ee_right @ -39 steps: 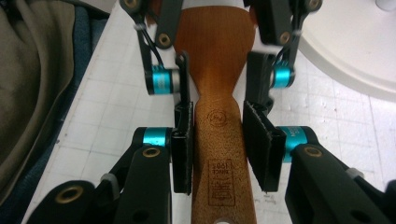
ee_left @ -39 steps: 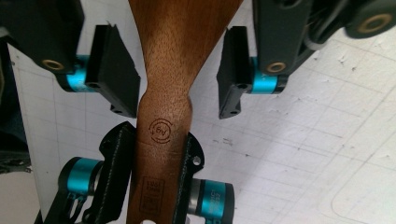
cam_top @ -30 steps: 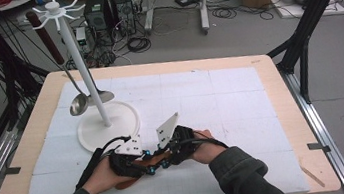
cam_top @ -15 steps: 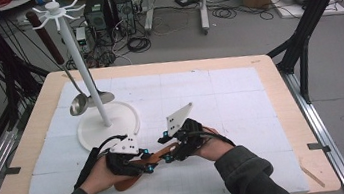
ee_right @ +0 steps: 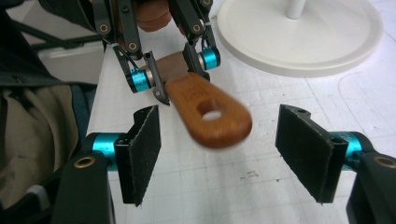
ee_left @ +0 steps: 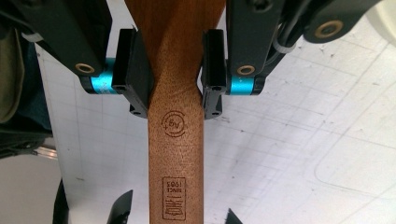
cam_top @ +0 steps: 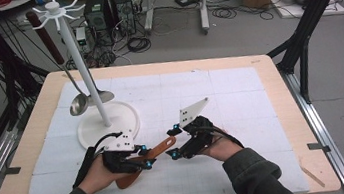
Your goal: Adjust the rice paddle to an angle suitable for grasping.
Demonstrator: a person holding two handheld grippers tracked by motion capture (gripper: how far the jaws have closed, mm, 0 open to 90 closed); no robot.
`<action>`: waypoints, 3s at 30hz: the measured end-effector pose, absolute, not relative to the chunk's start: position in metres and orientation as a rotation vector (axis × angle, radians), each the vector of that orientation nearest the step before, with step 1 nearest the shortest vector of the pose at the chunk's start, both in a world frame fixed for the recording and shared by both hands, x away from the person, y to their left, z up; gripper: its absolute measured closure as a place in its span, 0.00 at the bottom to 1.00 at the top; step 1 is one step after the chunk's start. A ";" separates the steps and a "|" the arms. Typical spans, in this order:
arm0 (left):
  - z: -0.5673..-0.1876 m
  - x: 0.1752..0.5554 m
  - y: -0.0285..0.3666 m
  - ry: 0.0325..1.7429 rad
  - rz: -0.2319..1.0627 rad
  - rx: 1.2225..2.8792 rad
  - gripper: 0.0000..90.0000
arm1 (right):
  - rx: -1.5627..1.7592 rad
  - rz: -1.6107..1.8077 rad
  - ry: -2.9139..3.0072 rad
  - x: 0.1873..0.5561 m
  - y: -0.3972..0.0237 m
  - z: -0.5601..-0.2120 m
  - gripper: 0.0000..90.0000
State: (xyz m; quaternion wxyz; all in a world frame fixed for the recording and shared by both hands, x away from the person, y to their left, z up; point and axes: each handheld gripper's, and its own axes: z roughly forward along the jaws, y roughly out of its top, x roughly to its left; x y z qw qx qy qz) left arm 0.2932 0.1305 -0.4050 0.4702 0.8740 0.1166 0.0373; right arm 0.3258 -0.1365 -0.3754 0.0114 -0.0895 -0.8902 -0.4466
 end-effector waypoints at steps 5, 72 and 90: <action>-0.401 0.295 0.131 0.309 0.097 2.105 0.73 | -0.329 -1.421 -2.738 0.326 -0.137 -0.375 0.38; -0.373 0.298 0.129 0.333 0.098 1.981 0.80 | -0.325 -1.700 -2.471 0.327 -0.124 -0.343 0.92; -0.363 0.296 0.129 0.270 0.062 1.999 0.85 | -0.223 -1.692 -2.481 0.324 -0.110 -0.325 0.92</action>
